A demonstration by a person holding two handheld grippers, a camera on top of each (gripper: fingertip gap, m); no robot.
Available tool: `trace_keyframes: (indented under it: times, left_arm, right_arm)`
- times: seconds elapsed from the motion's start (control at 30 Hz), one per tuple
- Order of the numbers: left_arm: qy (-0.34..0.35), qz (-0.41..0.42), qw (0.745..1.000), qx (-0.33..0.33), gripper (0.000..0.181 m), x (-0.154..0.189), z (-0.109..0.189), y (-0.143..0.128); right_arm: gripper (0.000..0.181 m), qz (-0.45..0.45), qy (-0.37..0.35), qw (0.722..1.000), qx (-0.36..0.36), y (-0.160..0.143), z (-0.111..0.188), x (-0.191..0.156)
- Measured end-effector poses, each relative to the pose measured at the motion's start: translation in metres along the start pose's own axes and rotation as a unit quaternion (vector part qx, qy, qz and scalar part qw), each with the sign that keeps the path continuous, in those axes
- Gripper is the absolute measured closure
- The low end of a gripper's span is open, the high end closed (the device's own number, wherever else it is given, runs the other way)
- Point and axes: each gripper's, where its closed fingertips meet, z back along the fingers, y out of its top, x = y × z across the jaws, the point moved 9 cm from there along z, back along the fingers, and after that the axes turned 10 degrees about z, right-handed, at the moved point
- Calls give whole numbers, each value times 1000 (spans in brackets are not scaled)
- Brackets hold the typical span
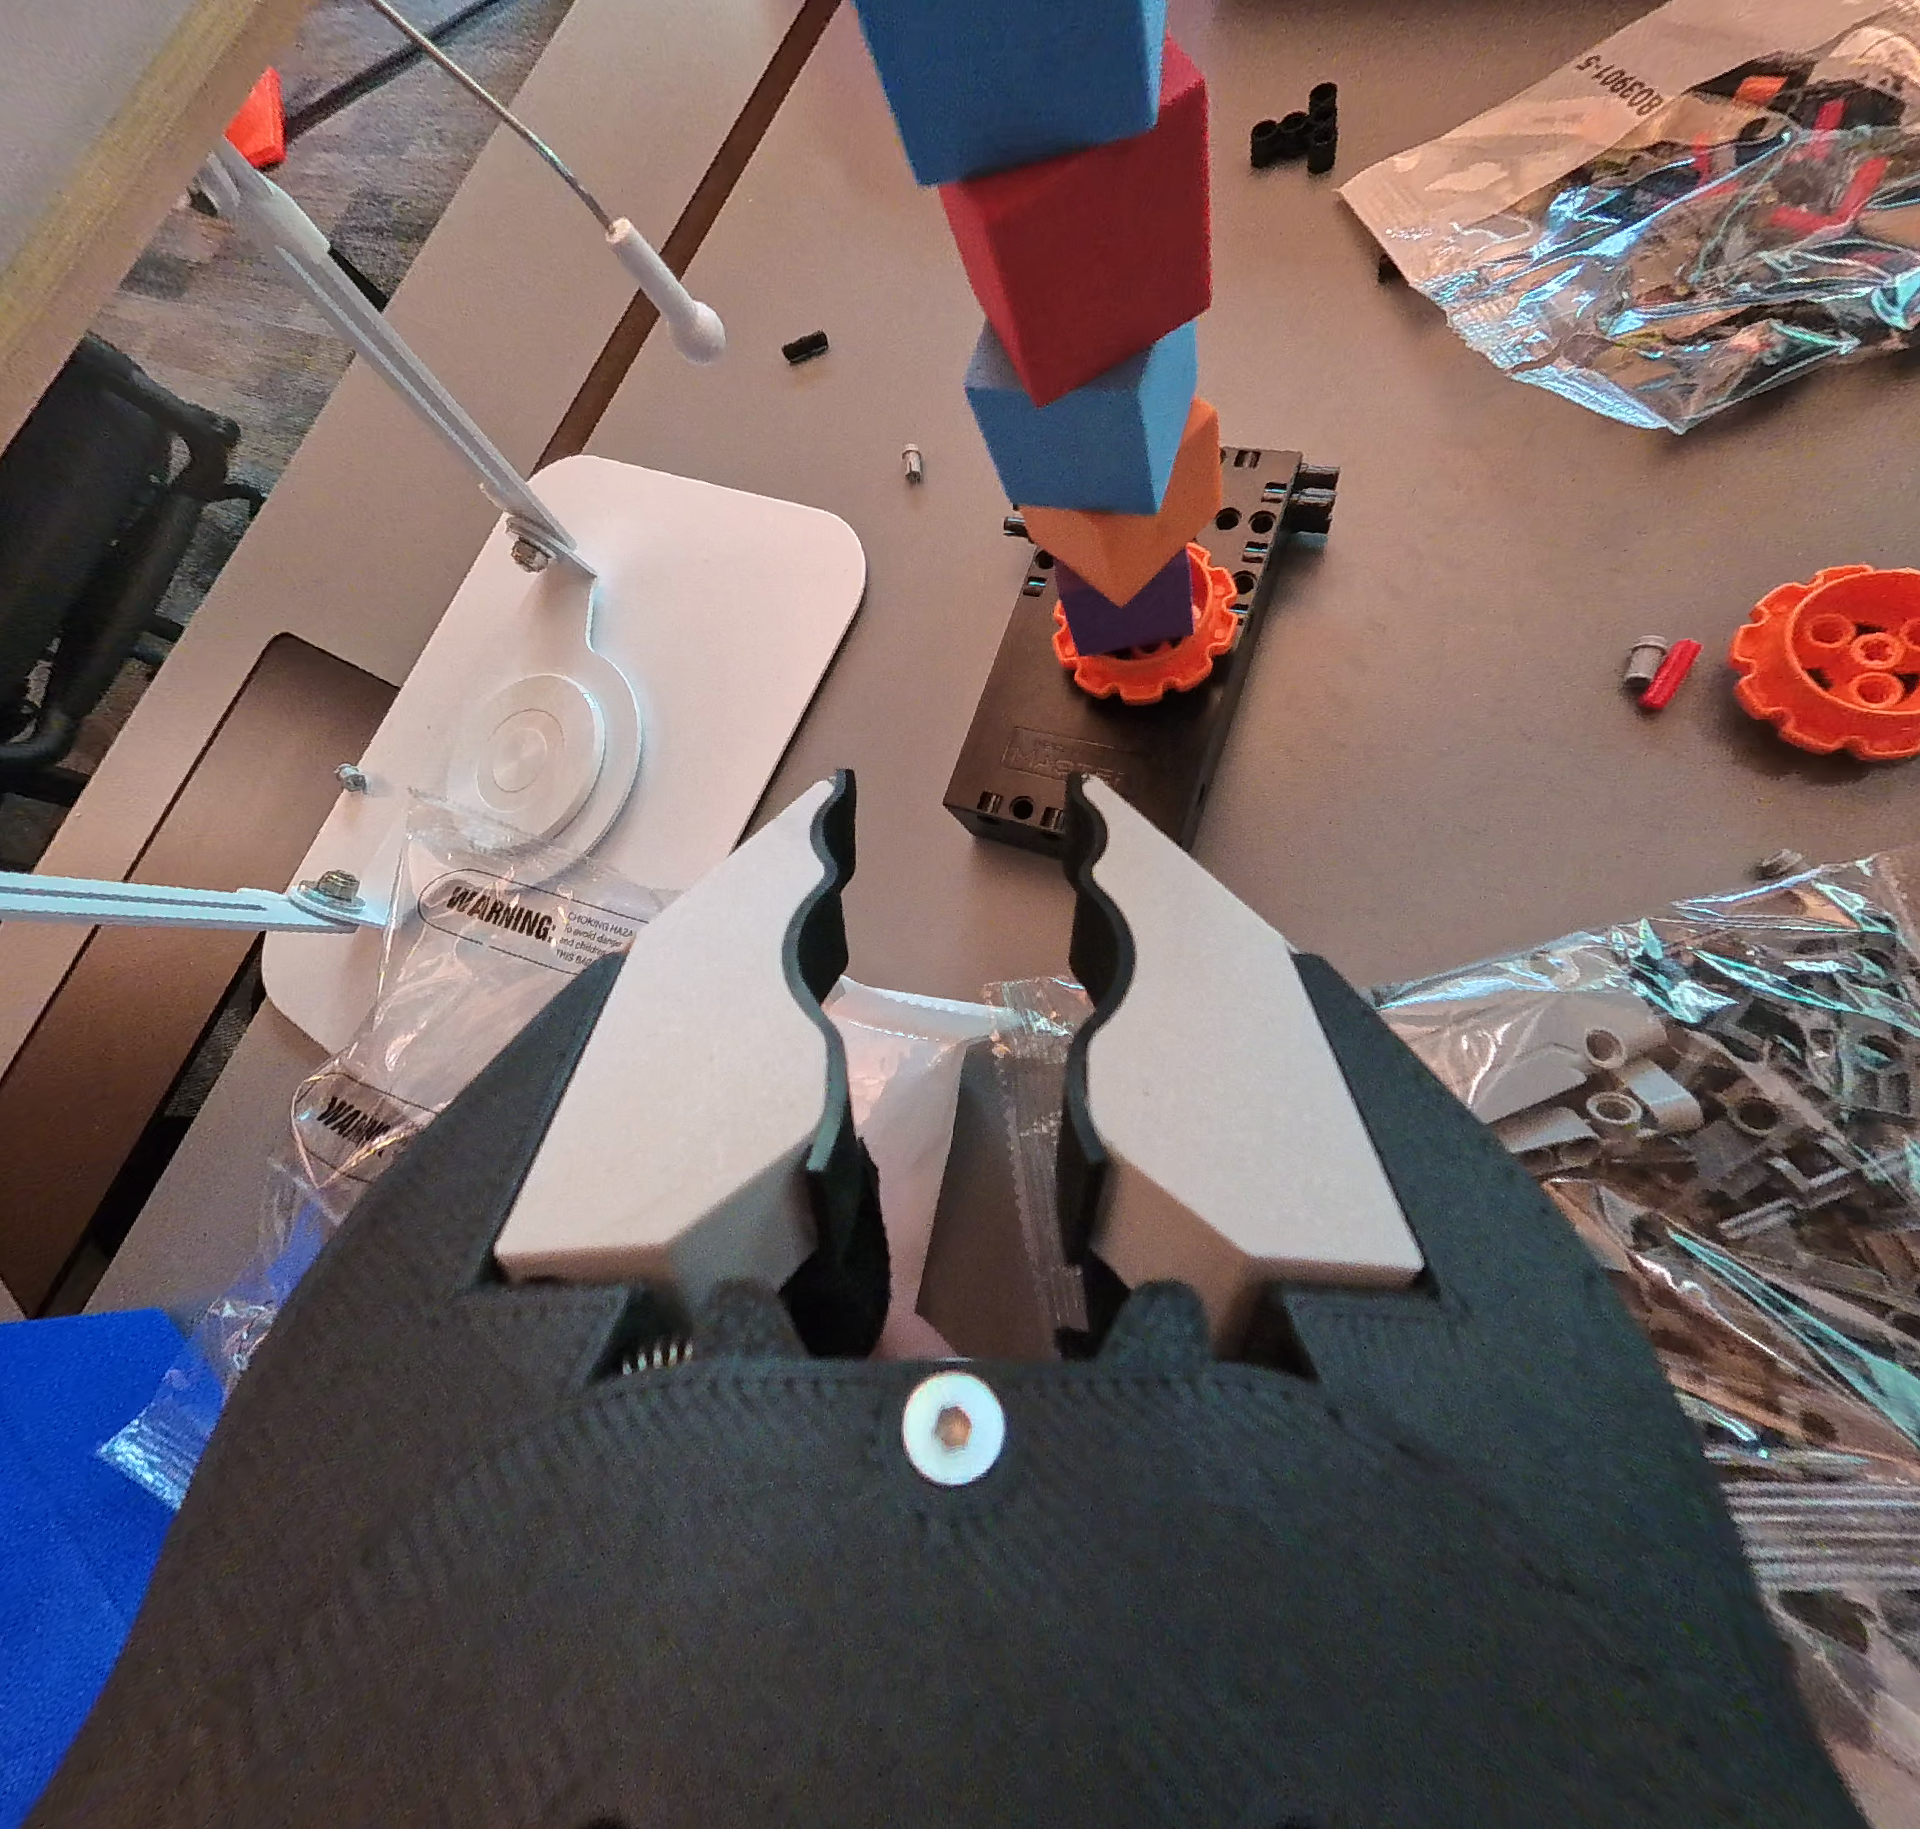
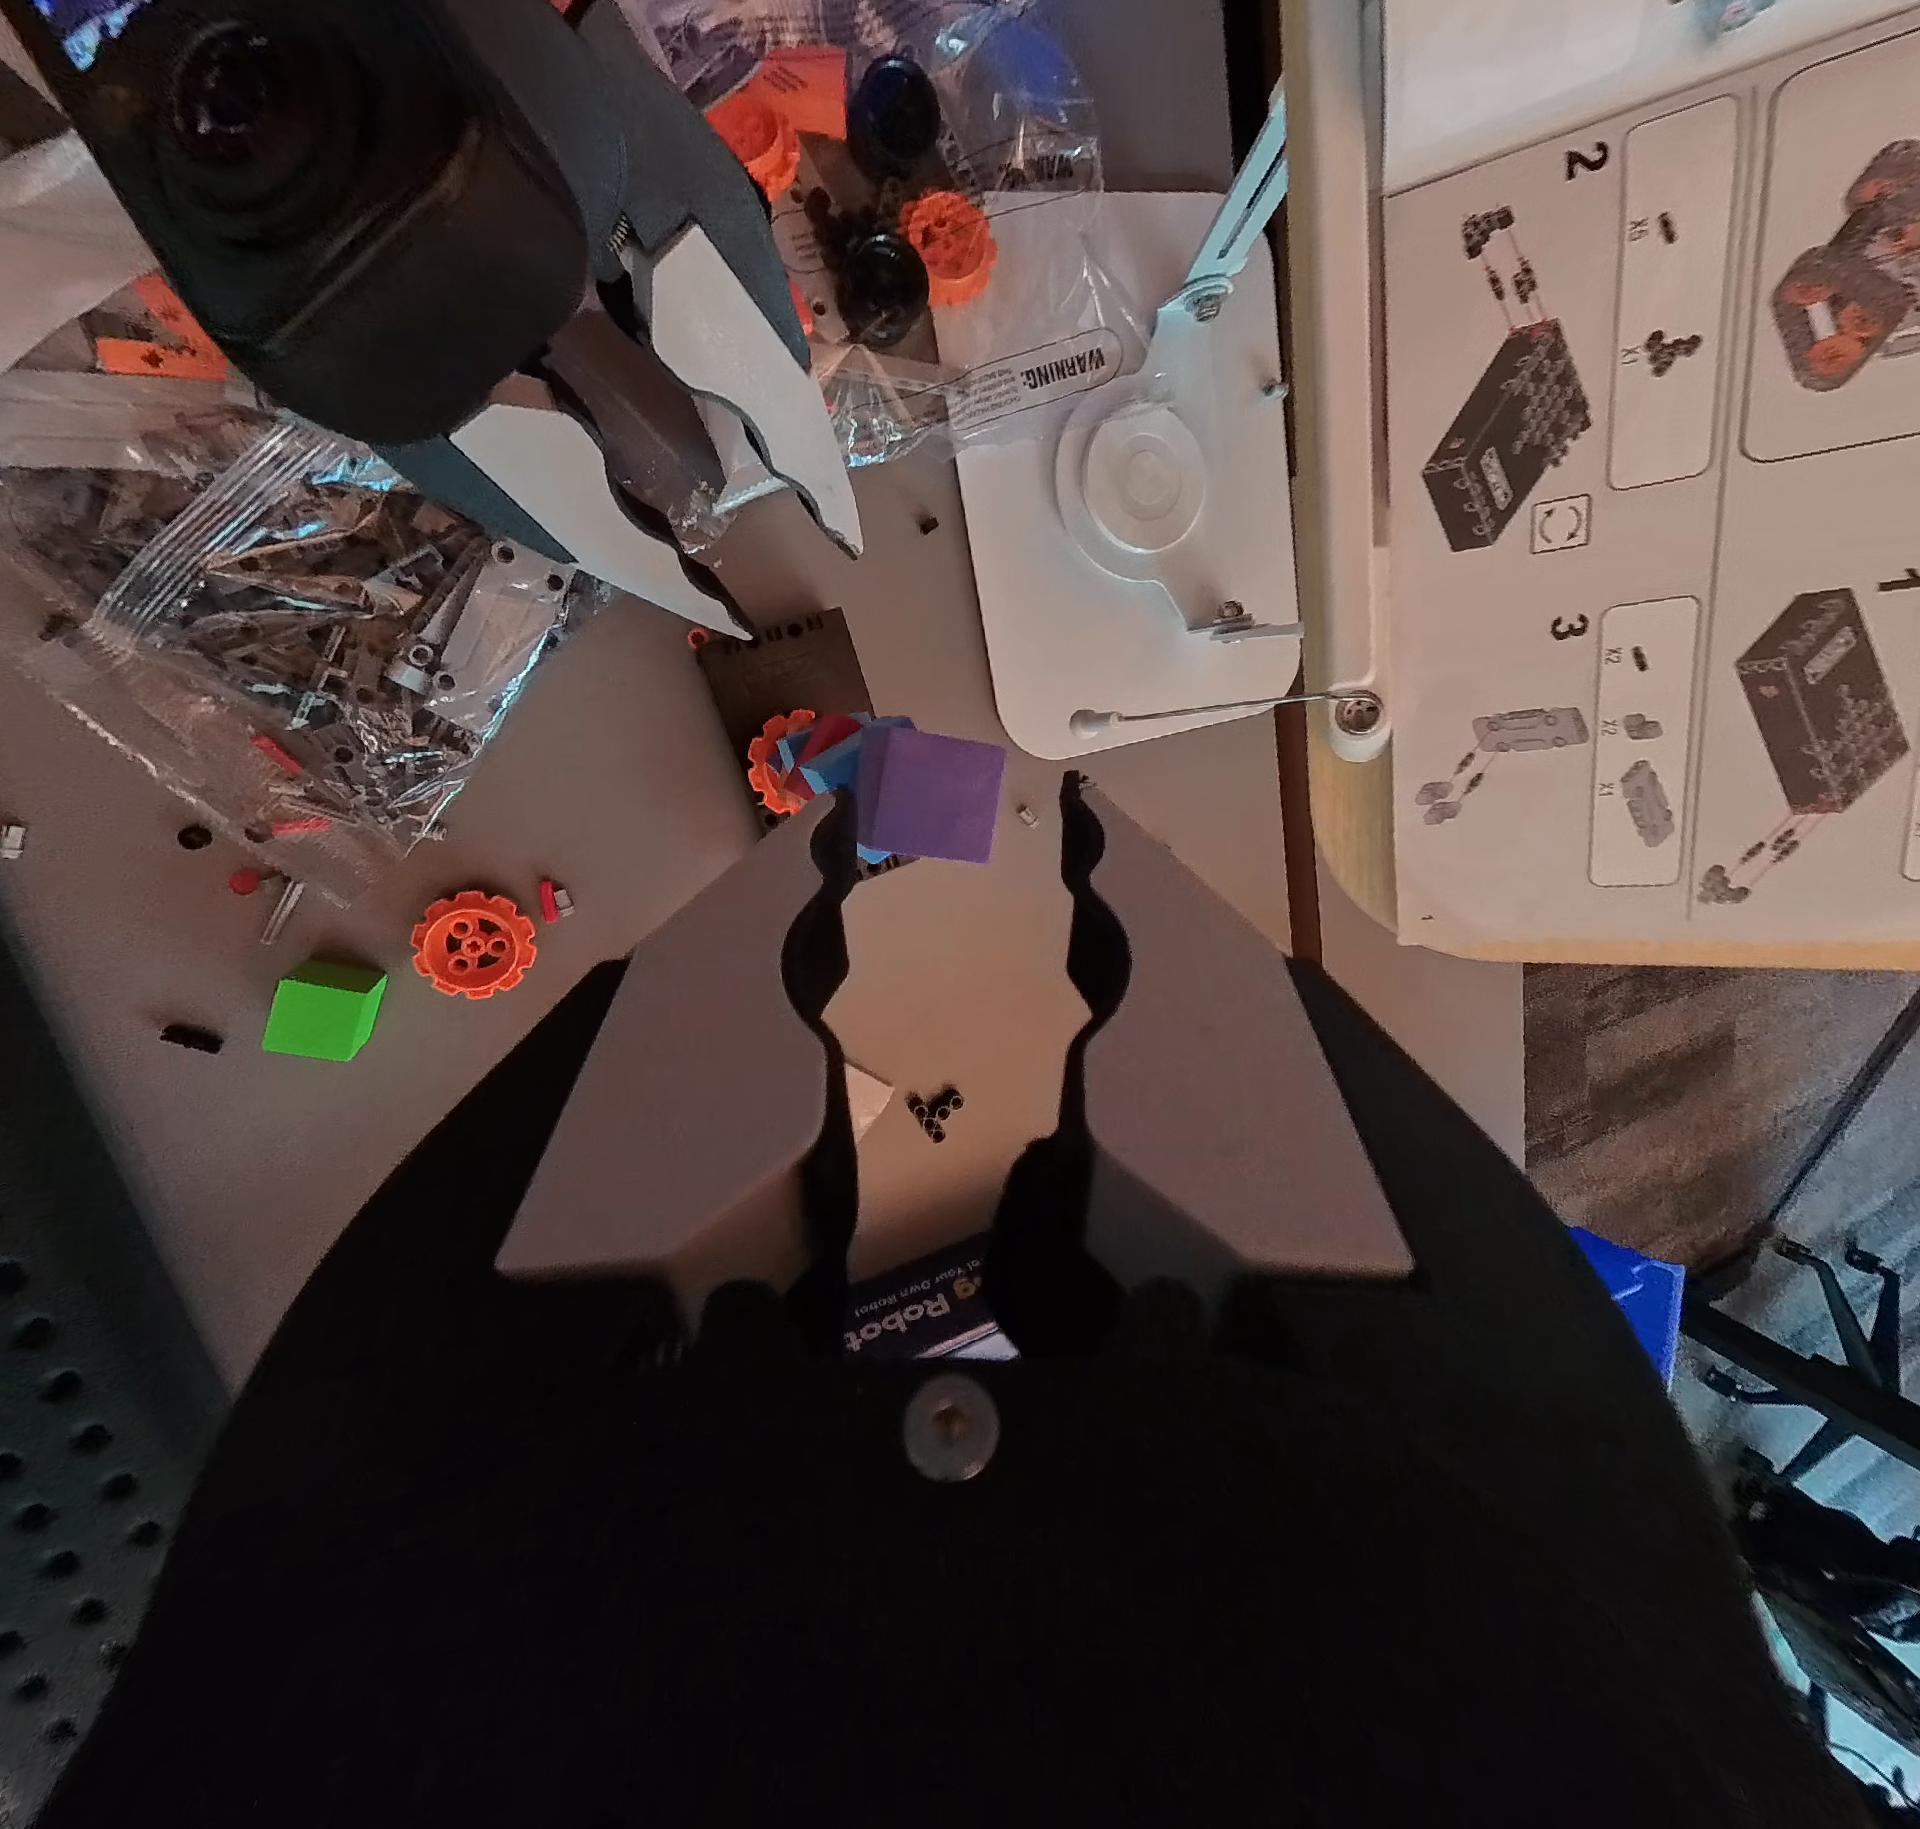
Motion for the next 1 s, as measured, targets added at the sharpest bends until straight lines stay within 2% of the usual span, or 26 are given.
trace_keyframes:
  times: [0.23,0.37,0.5,0.73,1.0]
  left_arm:
    - [6,5,1000,6,143,-3,3,0]
    - [9,6,1000,9,143,-4,4,1]
    - [11,10,1000,11,143,-4,3,1]
    - [11,8,1000,15,143,-3,4,3]
    - [17,9,1000,22,143,-4,7,5]
  right_arm:
    - [140,-33,-70,995,64,-15,37,-11]
    - [140,-57,-97,990,89,-39,54,-35]
    - [140,-88,-104,985,108,-68,58,-67]
    - [142,-146,-77,978,129,-110,35,-127]
    - [140,-183,-38,972,145,-115,-9,-173]
